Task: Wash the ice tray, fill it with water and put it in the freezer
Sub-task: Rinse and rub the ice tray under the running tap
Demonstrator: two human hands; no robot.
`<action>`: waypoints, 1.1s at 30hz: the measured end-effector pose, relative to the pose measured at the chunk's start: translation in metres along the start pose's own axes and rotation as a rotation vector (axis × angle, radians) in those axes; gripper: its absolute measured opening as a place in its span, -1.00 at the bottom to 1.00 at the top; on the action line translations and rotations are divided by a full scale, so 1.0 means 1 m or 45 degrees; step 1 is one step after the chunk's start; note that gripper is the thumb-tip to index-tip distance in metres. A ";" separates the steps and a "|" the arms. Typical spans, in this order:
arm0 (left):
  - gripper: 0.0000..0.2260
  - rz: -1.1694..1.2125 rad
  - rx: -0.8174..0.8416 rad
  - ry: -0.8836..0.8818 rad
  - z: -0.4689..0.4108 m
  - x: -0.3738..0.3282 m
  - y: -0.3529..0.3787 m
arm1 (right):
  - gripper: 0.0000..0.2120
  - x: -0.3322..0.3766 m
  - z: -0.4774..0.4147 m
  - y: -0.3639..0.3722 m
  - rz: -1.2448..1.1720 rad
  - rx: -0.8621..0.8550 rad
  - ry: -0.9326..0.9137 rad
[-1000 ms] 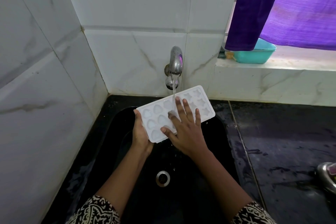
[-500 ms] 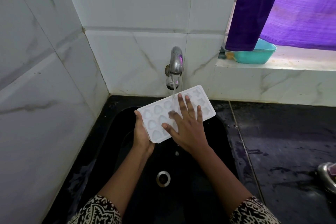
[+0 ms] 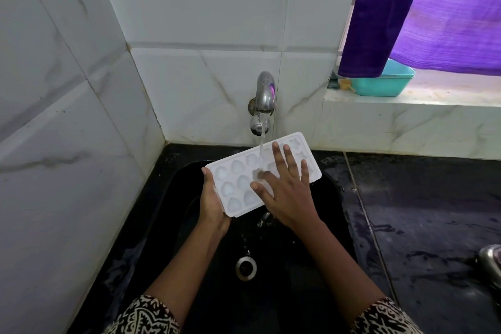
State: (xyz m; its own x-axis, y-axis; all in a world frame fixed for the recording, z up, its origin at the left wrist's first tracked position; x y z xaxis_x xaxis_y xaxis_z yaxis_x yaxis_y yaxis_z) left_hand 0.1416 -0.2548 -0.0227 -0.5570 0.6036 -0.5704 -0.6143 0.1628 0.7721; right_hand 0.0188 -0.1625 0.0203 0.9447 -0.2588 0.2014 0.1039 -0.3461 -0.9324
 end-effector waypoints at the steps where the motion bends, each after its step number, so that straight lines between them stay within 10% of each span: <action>1: -0.33 0.016 0.000 -0.012 0.000 0.001 0.001 | -0.41 0.003 -0.001 0.000 0.005 -0.007 0.009; 33: -0.32 0.065 -0.087 0.077 -0.003 -0.004 0.002 | -0.53 -0.004 0.016 0.015 -0.033 -0.030 -0.079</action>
State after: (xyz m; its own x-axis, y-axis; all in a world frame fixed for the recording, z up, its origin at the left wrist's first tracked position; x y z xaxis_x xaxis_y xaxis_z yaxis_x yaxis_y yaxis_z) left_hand 0.1407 -0.2595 -0.0196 -0.6199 0.5615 -0.5481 -0.6197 0.0783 0.7810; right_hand 0.0214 -0.1522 0.0011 0.9594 -0.1931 0.2054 0.1218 -0.3731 -0.9198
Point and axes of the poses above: each hand's wrist, its own z-axis away from the middle knuckle, its own y-axis out of the palm, x = y × z, the point moved 1 cm from there along -z, towards the middle knuckle, and after that the axes turned 5 degrees about z, right-handed, at the moved point
